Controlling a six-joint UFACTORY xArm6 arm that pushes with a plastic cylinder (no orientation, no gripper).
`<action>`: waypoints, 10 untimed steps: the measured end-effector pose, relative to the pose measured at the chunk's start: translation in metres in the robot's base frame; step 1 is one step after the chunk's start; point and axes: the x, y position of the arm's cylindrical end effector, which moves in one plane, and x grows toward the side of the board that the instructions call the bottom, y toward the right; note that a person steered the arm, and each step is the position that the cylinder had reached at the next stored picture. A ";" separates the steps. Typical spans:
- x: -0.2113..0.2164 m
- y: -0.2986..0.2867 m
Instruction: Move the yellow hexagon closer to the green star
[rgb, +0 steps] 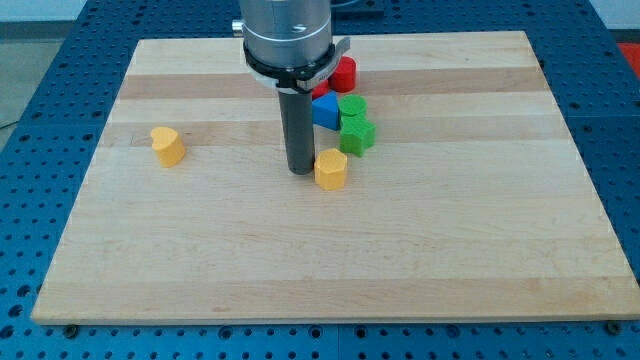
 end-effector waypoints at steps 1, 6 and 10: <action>0.011 -0.016; 0.035 0.013; 0.009 0.017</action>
